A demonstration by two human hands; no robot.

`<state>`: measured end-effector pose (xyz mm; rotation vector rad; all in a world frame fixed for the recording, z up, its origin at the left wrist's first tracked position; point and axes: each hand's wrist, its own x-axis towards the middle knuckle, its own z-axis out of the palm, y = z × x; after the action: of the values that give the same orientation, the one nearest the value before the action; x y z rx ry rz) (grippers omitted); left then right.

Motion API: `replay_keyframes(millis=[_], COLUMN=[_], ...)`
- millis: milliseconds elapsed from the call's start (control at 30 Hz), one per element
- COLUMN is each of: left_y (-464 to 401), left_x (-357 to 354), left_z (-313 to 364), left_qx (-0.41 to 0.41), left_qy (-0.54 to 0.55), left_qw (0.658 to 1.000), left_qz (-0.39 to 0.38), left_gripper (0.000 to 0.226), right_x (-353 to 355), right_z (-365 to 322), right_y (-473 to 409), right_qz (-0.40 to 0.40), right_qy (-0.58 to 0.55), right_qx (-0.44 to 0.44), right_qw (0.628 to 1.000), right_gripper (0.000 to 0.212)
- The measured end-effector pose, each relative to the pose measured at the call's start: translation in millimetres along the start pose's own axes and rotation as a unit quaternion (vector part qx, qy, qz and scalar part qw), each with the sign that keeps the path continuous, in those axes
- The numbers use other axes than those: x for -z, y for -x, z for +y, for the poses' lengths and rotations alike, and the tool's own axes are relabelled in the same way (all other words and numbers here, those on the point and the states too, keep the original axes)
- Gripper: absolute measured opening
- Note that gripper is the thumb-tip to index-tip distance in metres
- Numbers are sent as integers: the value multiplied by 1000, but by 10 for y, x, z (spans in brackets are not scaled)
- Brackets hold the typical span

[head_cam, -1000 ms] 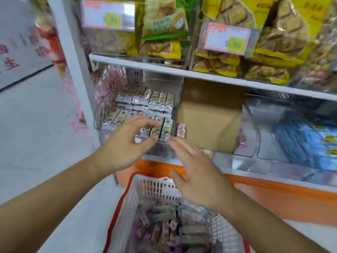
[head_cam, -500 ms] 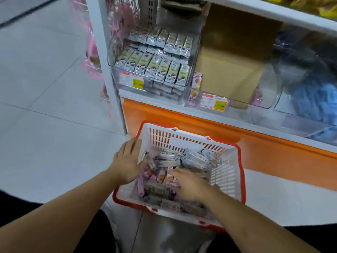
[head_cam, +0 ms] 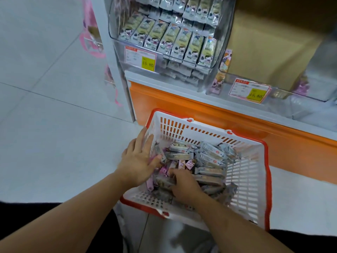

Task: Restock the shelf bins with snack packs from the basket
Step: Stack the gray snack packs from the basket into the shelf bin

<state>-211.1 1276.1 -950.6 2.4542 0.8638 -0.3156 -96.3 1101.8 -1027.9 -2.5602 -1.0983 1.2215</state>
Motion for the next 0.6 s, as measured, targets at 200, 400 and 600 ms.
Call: replay_keyframes(millis=[200, 400, 600], left_y=[20, 86, 227], left_x=[111, 651, 1751], left_z=[80, 439, 1035], left_qx=[20, 28, -68], left_qy=[-14, -18, 190], left_qw=[999, 999, 977], left_qz=[-29, 2, -70], left_gripper=[77, 52, 19], right_x=[533, 1588, 2633], right_z=[-124, -448, -708], right_y=[128, 638, 1410], right_qz=[4, 53, 105], right_qy=[-159, -222, -226], right_qx=[-13, 36, 113], right_qw=[987, 973, 962], right_gripper=[33, 40, 30])
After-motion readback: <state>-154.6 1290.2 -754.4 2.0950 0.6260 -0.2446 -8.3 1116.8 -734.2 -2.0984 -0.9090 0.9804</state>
